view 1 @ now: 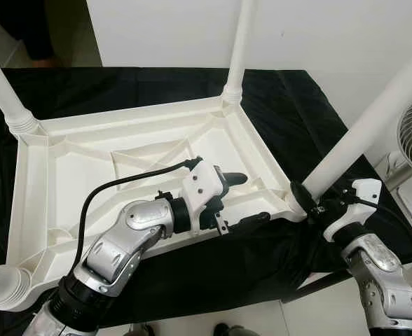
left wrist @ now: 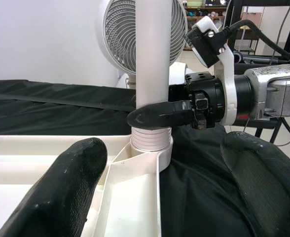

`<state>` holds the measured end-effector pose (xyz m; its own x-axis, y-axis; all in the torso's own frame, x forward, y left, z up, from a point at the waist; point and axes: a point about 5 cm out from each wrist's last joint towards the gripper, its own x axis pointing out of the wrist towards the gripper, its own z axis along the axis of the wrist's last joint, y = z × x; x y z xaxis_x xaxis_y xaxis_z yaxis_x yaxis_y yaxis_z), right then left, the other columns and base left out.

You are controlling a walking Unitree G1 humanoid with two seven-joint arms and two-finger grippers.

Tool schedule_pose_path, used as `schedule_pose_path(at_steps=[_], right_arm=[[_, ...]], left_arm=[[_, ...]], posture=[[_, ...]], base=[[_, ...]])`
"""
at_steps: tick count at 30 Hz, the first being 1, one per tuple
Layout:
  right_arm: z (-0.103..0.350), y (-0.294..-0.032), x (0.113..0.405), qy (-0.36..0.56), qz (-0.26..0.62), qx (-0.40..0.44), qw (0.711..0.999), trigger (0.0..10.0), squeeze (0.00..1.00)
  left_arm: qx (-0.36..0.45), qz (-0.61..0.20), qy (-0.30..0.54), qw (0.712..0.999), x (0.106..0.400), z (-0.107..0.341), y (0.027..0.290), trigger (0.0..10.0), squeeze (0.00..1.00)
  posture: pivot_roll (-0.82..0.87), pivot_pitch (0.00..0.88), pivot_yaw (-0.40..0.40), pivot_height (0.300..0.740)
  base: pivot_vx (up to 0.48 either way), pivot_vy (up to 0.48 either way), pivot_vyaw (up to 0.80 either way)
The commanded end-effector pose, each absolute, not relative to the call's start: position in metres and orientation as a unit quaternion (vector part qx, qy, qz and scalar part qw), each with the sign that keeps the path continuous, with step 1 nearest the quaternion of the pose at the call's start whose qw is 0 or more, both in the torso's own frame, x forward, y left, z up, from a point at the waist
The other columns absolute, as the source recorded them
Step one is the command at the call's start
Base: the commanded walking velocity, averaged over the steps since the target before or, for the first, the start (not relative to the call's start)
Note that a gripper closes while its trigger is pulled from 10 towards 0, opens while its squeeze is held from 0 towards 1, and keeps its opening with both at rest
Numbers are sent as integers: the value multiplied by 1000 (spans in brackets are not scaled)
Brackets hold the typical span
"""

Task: Building children table

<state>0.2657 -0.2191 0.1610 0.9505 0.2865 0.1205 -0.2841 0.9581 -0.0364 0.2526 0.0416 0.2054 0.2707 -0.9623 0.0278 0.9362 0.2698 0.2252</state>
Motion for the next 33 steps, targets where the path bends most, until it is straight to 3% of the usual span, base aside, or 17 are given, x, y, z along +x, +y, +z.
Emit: schedule_pose_path(at_steps=[1,14,30,33], right_arm=[[149,-223,266,-30,133,0,991,10000,0],[147,-222,265,-35,103,19,994,10000,0],[143,-202,263,-34,16,14,999,10000,0],[142,-196,263,-35,-32,24,999,10000,0]], left_arm=[[84,-619,-78,777,249,204,38,10000,0],[84,-617,-76,779,249,204,39,10000,0],[87,-616,-77,780,250,204,40,10000,0],[87,-616,-77,780,250,204,40,10000,0]], posture=[[-1,139,-40,740],[6,145,-45,740],[9,142,-43,740],[9,142,-43,740]], base=[[0,0,0],[0,0,0],[0,0,0],[0,0,0]])
